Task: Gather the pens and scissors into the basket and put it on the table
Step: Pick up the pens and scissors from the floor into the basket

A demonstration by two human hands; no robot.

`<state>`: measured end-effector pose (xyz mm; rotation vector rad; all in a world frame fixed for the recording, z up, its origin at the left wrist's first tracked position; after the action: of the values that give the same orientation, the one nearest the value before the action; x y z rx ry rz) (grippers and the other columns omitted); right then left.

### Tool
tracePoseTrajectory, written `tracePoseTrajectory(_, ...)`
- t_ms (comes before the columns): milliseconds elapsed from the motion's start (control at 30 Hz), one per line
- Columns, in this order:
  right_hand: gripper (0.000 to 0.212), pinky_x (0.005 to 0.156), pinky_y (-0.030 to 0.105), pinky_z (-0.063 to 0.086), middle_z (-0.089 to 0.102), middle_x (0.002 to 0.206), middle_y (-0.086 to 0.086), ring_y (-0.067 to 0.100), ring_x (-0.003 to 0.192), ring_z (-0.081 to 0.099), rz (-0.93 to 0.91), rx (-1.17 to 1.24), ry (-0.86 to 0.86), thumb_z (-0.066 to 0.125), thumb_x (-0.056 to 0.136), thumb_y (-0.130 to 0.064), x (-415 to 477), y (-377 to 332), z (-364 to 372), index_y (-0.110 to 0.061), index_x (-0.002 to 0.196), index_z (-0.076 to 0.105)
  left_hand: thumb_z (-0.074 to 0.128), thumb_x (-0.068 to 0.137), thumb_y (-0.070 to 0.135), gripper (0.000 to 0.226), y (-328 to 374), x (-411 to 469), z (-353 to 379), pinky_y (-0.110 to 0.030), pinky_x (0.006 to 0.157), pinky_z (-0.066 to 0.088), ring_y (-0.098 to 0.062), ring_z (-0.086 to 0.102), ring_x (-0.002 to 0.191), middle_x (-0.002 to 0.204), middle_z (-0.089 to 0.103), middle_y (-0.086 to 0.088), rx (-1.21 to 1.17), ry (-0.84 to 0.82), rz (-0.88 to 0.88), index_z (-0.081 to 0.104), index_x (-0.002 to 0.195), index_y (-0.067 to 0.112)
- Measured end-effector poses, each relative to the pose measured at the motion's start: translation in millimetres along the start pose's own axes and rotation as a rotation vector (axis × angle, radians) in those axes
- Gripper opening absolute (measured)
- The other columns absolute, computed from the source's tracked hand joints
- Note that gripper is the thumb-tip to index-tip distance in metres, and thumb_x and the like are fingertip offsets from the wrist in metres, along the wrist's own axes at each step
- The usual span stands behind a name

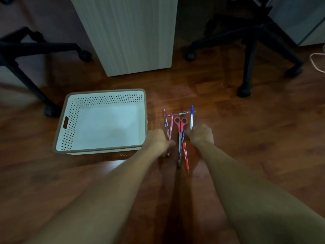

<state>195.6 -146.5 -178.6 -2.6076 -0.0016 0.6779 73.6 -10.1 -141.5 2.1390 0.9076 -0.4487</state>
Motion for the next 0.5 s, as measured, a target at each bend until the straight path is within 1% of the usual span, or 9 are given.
tracePoseTrajectory(33,0.04,0.074,0.033,0.054,0.076,0.092,0.014,0.032,0.09,0.072,-0.077,0.024,0.007,0.069,0.092,-0.047,2.6,-11.5,-2.8,-0.008,0.09,0.078,0.082,0.093,0.034,0.028,5.9,2.7,-11.4,-0.029,0.062,0.047,-0.019,0.066,0.065,0.075,0.071,-0.005,-0.037,0.041,0.015,0.071,0.076,0.014)
tracePoseTrajectory(100,0.035,0.078,0.032,0.057,0.078,0.086,0.012,0.031,0.091,0.074,-0.213,0.089,0.017,0.069,0.094,-0.041,-0.5,-38.2,-9.1,-0.01,0.091,0.083,0.081,0.094,0.033,0.027,10.8,7.8,-38.5,-0.031,0.065,0.055,-0.019,0.071,0.066,0.075,0.076,-0.006,-0.101,0.138,0.011,0.076,0.076,0.013)
tracePoseTrajectory(167,0.031,0.078,0.032,0.059,0.081,0.086,0.008,0.027,0.088,0.076,-0.322,0.13,0.014,0.068,0.09,-0.041,-5.8,-63.2,-8.7,-0.014,0.088,0.084,0.079,0.093,0.035,0.029,2.8,17.0,-66.4,-0.036,0.077,0.065,-0.025,0.078,0.074,0.076,0.08,-0.011,-0.136,0.23,-0.031,0.082,0.079,0.009)
tracePoseTrajectory(233,0.027,0.072,0.027,0.056,0.081,0.085,-0.001,0.02,0.084,0.075,-0.384,0.173,-0.036,0.069,0.087,-0.044,-14.0,-84.4,-0.5,-0.02,0.083,0.081,0.079,0.088,0.041,0.036,-18.1,26.6,-89.1,-0.04,0.082,0.068,-0.031,0.081,0.079,0.079,0.082,-0.015,-0.146,0.302,-0.11,0.084,0.083,0.006)
tracePoseTrajectory(300,0.016,0.07,0.027,0.056,0.081,0.086,-0.005,0.016,0.079,0.074,-0.43,0.203,-0.098,0.071,0.086,-0.041,-25.3,-99.5,10.1,-0.027,0.08,0.074,0.08,0.082,0.047,0.043,-45.0,32.5,-100.7,-0.043,0.08,0.069,-0.034,0.082,0.081,0.086,0.082,-0.017,-0.12,0.343,-0.221,0.083,0.09,0.006)
tracePoseTrajectory(367,0.012,0.064,0.027,0.058,0.08,0.08,-0.005,0.013,0.071,0.074,-0.486,0.196,-0.144,0.07,0.086,-0.037,-38.2,-108.9,22.3,-0.026,0.08,0.072,0.079,0.082,0.049,0.045,-72.5,31.6,-101.1,-0.04,0.075,0.067,-0.034,0.08,0.083,0.092,0.081,-0.015,-0.038,0.331,-0.317,0.079,0.093,0.005)
tracePoseTrajectory(433,0.01,0.058,0.029,0.059,0.078,0.075,-0.005,0.009,0.063,0.071,-0.515,0.206,-0.188,0.069,0.087,-0.032,-48.1,-112.8,34.3,-0.023,0.085,0.073,0.077,0.087,0.045,0.042,-95.2,26.6,-95.4,-0.034,0.065,0.056,-0.033,0.075,0.086,0.098,0.079,-0.013,0.003,0.298,-0.362,0.076,0.096,0.004)
tracePoseTrajectory(467,0.01,0.056,0.029,0.056,0.077,0.074,-0.005,0.008,0.062,0.069,-0.521,0.204,-0.202,0.069,0.086,-0.032,-50.3,-112.3,40.1,-0.023,0.087,0.073,0.075,0.088,0.043,0.04,-104.4,25.6,-92.3,-0.033,0.064,0.052,-0.033,0.073,0.087,0.1,0.079,-0.013,0.006,0.275,-0.369,0.078,0.098,0.005)
tracePoseTrajectory(500,0.011,0.056,0.026,0.052,0.077,0.075,-0.005,0.007,0.062,0.068,-0.522,0.204,-0.212,0.07,0.086,-0.032,-51.2,-110.5,44.8,-0.022,0.088,0.073,0.073,0.087,0.042,0.038,-111.3,26.3,-90.2,-0.033,0.066,0.052,-0.033,0.074,0.089,0.101,0.08,-0.013,0.002,0.263,-0.371,0.081,0.099,0.007)
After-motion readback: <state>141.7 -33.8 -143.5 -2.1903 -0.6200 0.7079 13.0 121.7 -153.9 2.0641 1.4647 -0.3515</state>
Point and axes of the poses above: each hand's wrist, its own x-axis towards the middle knuckle, its own z-axis out of the palm, y = z × x, the point moved 2 cm from there along x, towards the middle knuckle
